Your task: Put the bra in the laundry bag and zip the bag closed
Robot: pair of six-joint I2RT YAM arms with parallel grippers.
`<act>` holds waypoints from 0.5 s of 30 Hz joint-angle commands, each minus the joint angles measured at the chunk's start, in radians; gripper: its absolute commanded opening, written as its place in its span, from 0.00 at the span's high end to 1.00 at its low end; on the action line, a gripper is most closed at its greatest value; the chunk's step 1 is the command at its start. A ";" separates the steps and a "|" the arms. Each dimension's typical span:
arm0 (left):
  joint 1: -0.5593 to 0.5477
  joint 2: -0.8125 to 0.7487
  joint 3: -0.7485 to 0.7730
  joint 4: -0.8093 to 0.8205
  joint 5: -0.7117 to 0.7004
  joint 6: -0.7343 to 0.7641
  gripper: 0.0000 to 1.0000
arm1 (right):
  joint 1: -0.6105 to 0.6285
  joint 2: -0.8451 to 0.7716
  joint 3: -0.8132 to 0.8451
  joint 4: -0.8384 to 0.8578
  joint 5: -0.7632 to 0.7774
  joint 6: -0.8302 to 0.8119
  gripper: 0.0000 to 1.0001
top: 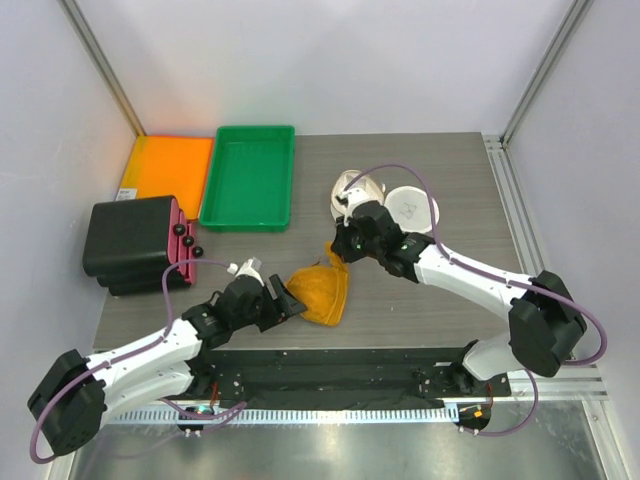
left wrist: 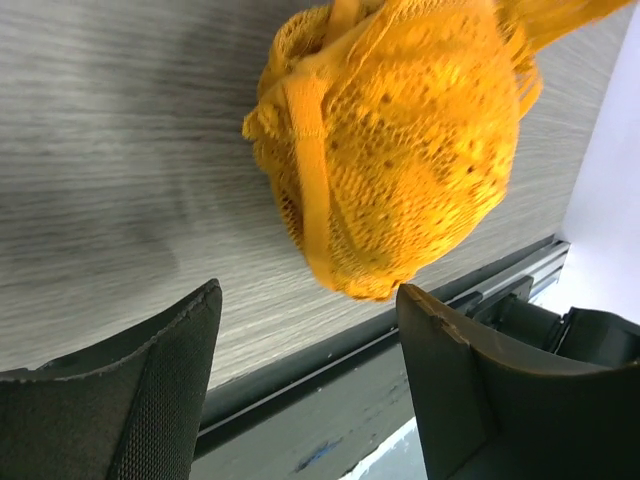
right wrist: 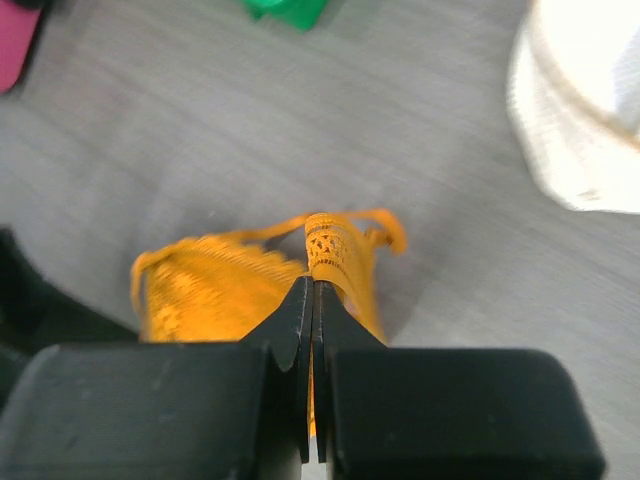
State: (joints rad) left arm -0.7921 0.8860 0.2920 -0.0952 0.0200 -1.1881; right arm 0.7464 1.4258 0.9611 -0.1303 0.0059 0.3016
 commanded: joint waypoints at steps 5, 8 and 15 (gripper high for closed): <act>-0.002 -0.009 0.064 0.046 -0.092 0.053 0.28 | 0.157 0.004 0.067 -0.051 0.021 0.138 0.99; -0.004 0.004 0.078 0.017 -0.124 0.070 0.30 | 0.206 -0.001 0.051 -0.019 0.031 0.224 0.99; -0.004 0.005 0.067 -0.008 -0.160 0.078 0.39 | 0.220 -0.027 -0.109 0.161 -0.056 0.346 0.99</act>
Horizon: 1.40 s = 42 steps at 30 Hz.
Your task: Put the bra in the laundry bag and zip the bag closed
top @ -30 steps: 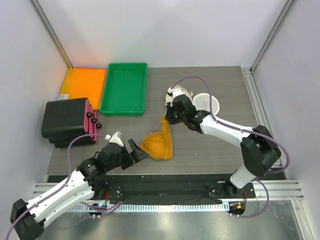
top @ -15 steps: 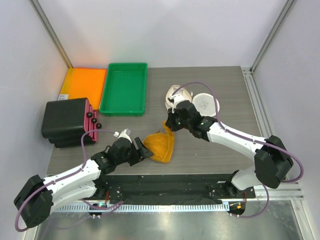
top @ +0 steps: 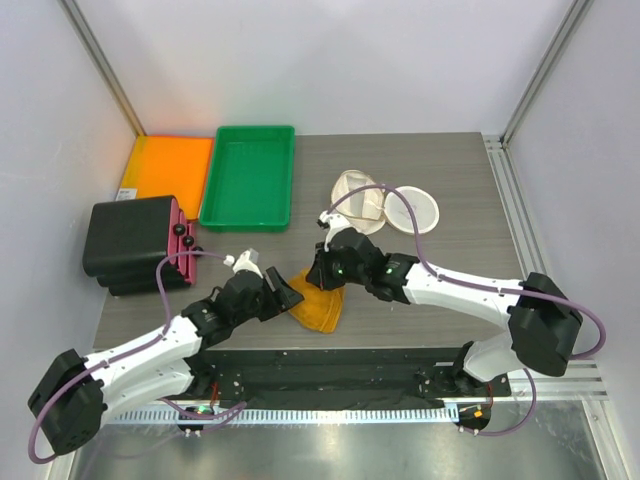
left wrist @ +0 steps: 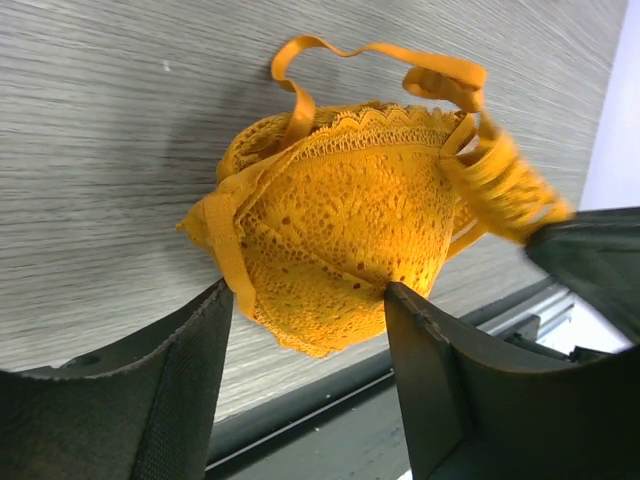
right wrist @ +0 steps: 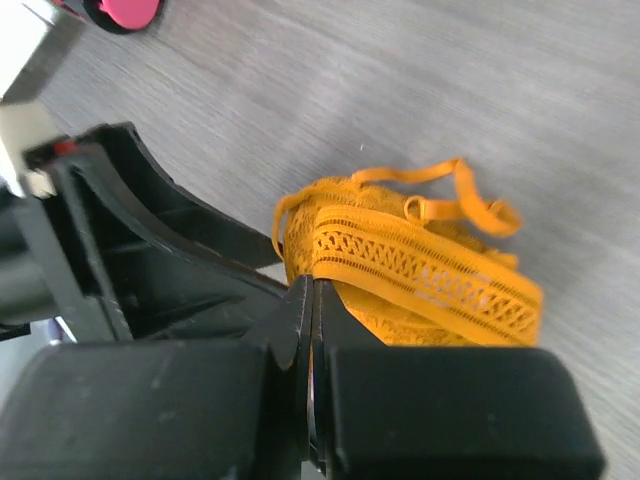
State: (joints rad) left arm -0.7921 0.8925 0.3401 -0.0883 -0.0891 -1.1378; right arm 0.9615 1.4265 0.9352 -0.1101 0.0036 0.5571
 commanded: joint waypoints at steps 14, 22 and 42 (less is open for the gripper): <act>-0.002 -0.228 0.011 -0.149 -0.029 0.033 0.00 | 0.008 -0.093 -0.245 0.286 -0.145 -0.120 0.97; 0.001 -0.083 0.112 -0.099 -0.003 -0.019 0.00 | 0.008 -0.117 -0.297 0.363 -0.195 -0.160 0.96; 0.017 0.086 0.042 0.150 0.111 -0.031 0.00 | 0.006 -0.054 -0.309 0.455 -0.264 -0.180 0.95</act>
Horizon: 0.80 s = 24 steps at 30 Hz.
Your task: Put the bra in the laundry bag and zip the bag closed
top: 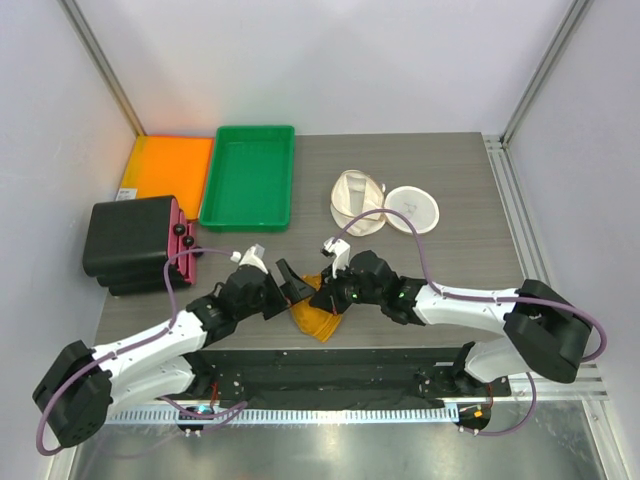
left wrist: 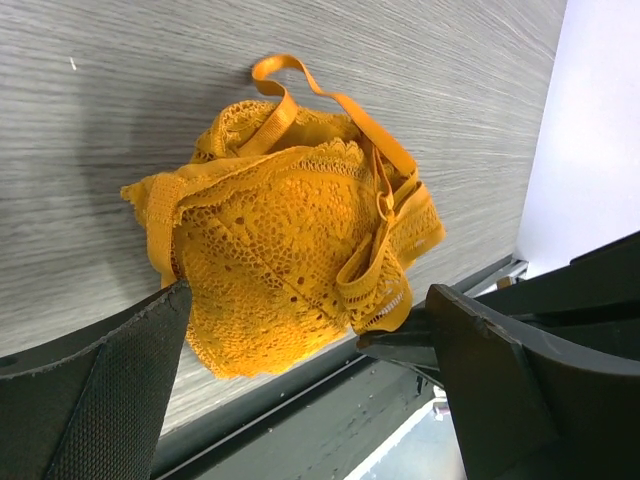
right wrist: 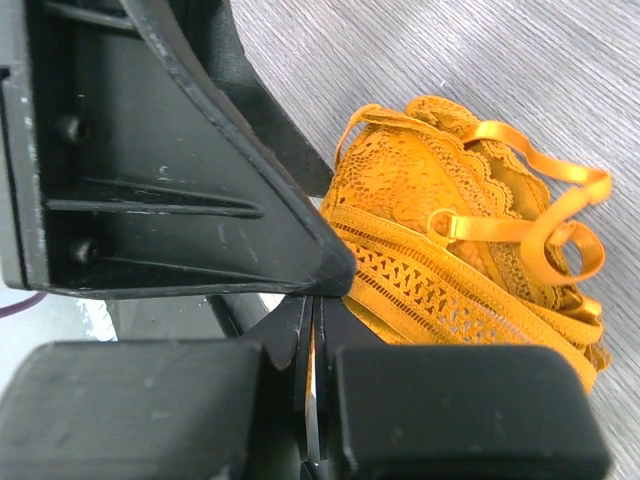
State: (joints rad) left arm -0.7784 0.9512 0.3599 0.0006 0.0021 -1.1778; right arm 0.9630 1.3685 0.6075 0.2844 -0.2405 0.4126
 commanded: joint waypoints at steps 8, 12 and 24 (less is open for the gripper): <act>0.005 0.172 0.068 0.070 0.073 0.021 0.13 | 0.005 0.021 0.025 0.045 -0.054 -0.028 0.84; 0.007 0.156 0.047 0.073 0.055 0.015 0.24 | 0.005 0.001 0.014 0.030 -0.054 -0.021 0.75; 0.008 0.155 0.056 0.041 0.042 0.046 0.38 | -0.055 -0.284 0.083 -0.430 0.199 0.135 0.34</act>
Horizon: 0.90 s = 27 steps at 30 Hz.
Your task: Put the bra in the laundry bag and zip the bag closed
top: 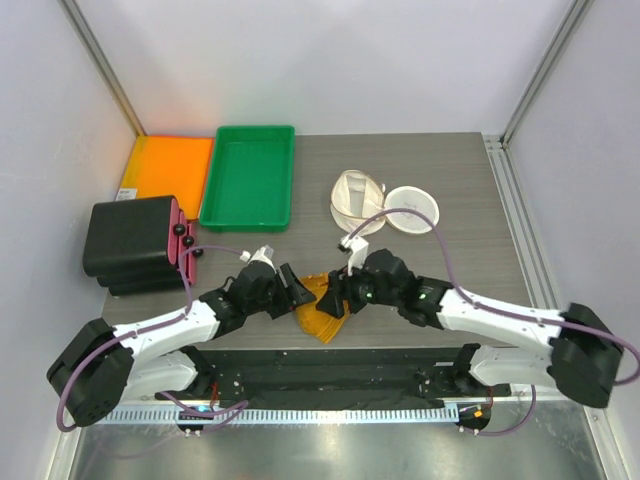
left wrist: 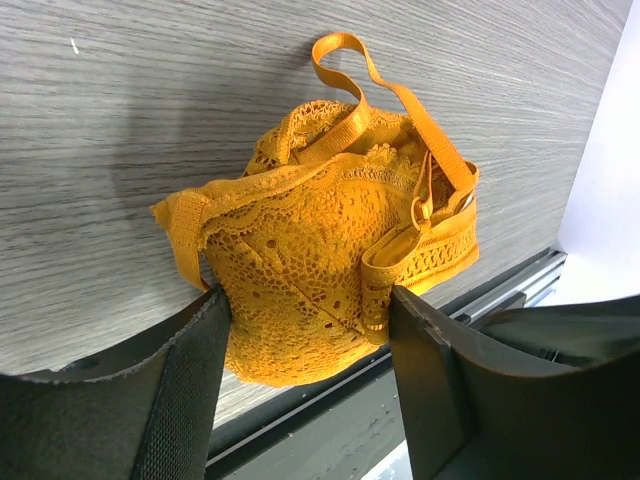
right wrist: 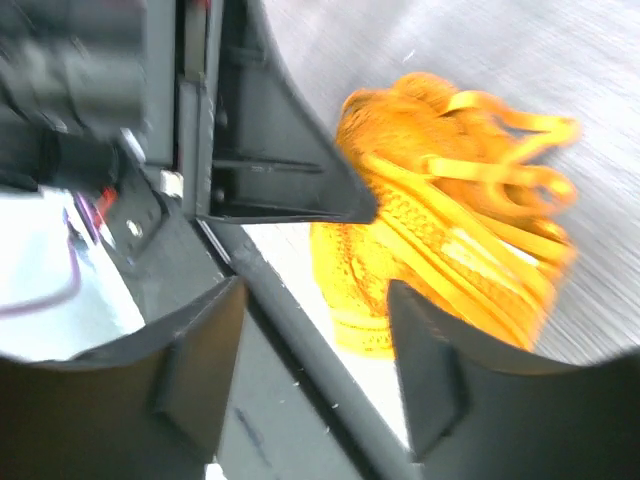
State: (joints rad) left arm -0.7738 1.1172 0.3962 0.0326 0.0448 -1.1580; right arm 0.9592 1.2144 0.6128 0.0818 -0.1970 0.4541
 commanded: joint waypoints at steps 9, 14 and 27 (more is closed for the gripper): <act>0.004 -0.028 0.009 0.024 0.006 0.034 0.40 | -0.451 -0.070 -0.068 -0.007 -0.344 0.141 0.00; 0.004 -0.040 -0.006 0.027 -0.002 0.038 0.40 | -0.473 0.068 -0.162 0.356 -0.442 0.181 0.00; 0.004 -0.053 -0.026 0.044 -0.005 0.050 0.42 | -0.421 0.458 -0.271 1.003 -0.598 0.403 0.00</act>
State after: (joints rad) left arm -0.7738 1.0912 0.3695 0.0566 0.0483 -1.1389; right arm 0.4923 1.6405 0.3534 0.8875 -0.7628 0.8135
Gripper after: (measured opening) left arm 0.586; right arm 0.996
